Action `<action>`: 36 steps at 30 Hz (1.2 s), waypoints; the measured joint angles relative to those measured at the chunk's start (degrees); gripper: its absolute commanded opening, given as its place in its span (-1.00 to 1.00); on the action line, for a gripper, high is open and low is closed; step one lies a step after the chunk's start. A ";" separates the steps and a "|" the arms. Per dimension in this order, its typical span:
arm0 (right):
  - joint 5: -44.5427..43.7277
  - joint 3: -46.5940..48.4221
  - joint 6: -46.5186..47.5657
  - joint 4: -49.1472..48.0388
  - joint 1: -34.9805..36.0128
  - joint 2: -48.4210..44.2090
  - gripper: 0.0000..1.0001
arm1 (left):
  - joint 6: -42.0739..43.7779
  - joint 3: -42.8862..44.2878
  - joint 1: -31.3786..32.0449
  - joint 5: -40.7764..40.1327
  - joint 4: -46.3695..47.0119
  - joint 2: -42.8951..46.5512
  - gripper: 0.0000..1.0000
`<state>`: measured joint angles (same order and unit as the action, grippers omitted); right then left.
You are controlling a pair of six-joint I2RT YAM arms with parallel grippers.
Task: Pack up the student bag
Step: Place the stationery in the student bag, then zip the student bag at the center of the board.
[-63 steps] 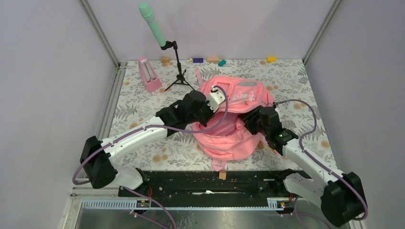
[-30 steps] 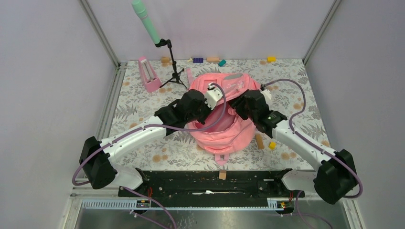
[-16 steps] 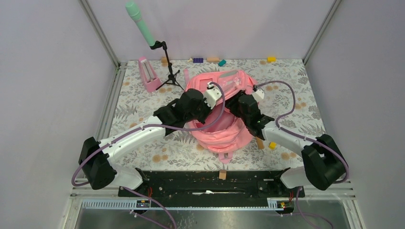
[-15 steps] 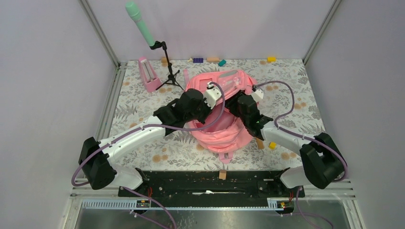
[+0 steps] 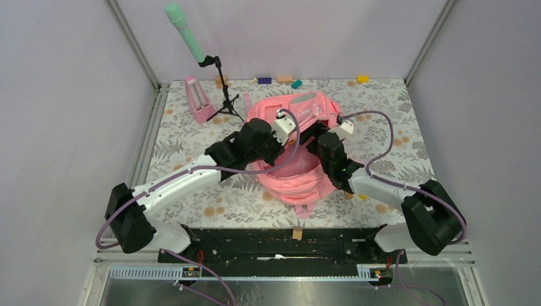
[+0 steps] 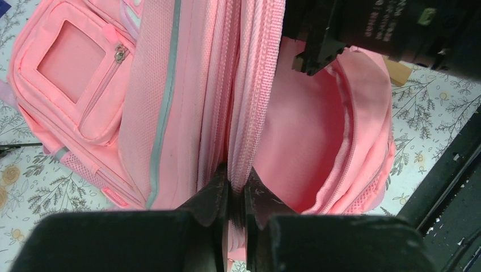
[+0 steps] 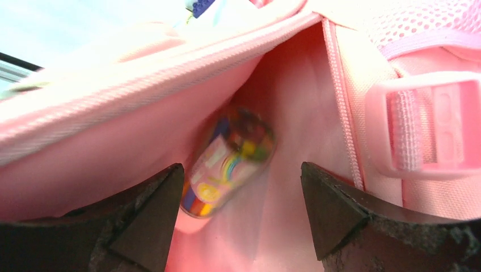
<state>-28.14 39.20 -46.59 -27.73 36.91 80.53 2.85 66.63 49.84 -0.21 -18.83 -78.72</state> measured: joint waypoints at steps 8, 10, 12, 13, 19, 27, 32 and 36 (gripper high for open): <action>0.55 -3.21 3.39 3.72 0.15 -10.56 0.71 | -0.37 0.00 0.02 0.85 -0.02 -0.55 -1.00; 1.22 -3.52 4.35 6.38 0.22 -13.99 0.73 | -0.42 0.00 0.09 1.20 0.07 -0.98 -1.00; 1.86 -3.78 5.09 8.83 0.22 -16.96 0.76 | -0.52 0.00 0.13 1.40 0.24 -1.42 -0.91; 2.21 -4.00 5.42 10.19 0.22 -18.47 0.77 | -0.57 0.00 0.15 1.55 0.33 -1.60 -0.79; 2.82 -5.03 7.08 21.53 0.26 -28.20 0.85 | -1.42 -0.02 0.76 5.68 1.62 -2.03 0.49; 3.58 -7.34 6.21 35.91 0.28 -42.62 0.89 | -1.79 -3.80 1.60 12.94 6.84 0.46 0.97; 4.33 -9.51 5.11 41.07 0.28 -50.40 0.86 | -1.31 -8.07 1.55 17.00 10.14 7.21 0.98; 6.97 -9.44 4.52 42.34 0.28 -50.64 0.83 | -1.07 -10.05 1.60 14.25 10.49 14.67 0.98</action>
<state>-21.17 29.76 -42.06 14.61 37.19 29.89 1.78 56.58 51.44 14.04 -8.34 -64.05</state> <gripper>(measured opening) 0.929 0.985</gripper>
